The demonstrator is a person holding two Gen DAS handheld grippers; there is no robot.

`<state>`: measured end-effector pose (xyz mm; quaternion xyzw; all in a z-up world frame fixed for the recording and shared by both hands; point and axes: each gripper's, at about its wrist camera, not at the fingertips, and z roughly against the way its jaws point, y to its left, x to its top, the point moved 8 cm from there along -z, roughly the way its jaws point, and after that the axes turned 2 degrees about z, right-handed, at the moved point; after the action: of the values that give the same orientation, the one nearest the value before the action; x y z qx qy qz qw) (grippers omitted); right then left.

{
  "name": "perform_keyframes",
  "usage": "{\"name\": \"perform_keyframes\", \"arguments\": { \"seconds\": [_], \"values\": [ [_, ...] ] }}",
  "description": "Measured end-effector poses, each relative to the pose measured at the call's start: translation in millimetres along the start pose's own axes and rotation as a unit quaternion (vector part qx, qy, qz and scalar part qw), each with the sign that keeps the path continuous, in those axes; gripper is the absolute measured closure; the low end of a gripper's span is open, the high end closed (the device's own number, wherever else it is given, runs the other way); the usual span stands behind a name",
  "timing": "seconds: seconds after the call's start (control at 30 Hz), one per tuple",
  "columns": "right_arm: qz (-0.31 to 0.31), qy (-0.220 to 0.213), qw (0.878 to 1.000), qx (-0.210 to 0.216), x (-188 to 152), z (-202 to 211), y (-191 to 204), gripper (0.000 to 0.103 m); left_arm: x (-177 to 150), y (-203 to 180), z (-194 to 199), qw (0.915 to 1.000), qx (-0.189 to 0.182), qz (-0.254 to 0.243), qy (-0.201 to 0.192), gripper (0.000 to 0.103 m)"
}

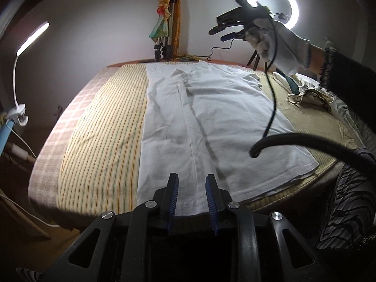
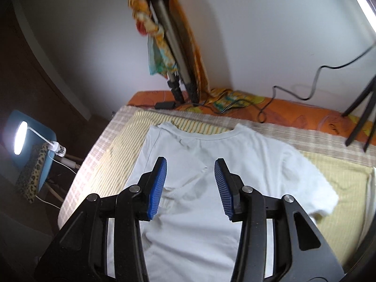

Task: Fold small clothes

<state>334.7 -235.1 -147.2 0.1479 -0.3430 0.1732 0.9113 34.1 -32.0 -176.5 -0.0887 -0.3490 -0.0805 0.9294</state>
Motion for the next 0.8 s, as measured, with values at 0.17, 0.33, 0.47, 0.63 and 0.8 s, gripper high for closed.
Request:
{"name": "perform_keyframes", "arguments": {
  "seconds": [0.17, 0.33, 0.47, 0.63, 0.8],
  "values": [
    [0.001, -0.015, 1.000, -0.012, -17, 58, -33, 0.052, 3, -24, -1, 0.9997, -0.024, -0.008, -0.006, 0.075],
    [-0.011, -0.013, 0.999, -0.027, -44, 96, -76, 0.048, 9, -65, -7, 0.9979, -0.043, -0.045, -0.020, 0.066],
    [-0.032, -0.008, 0.999, -0.023, -62, 113, -109, 0.039, 12, -101, -13, 0.9953, -0.068, -0.066, -0.019, 0.063],
    [-0.052, 0.019, 0.998, -0.011, -86, 109, -136, 0.039, 15, -157, -29, 0.9891, -0.109, -0.098, -0.011, 0.060],
    [-0.079, 0.041, 0.996, 0.008, -108, 94, -152, 0.039, 9, -209, -54, 0.9819, -0.138, -0.130, 0.007, 0.056]
  ]
}}
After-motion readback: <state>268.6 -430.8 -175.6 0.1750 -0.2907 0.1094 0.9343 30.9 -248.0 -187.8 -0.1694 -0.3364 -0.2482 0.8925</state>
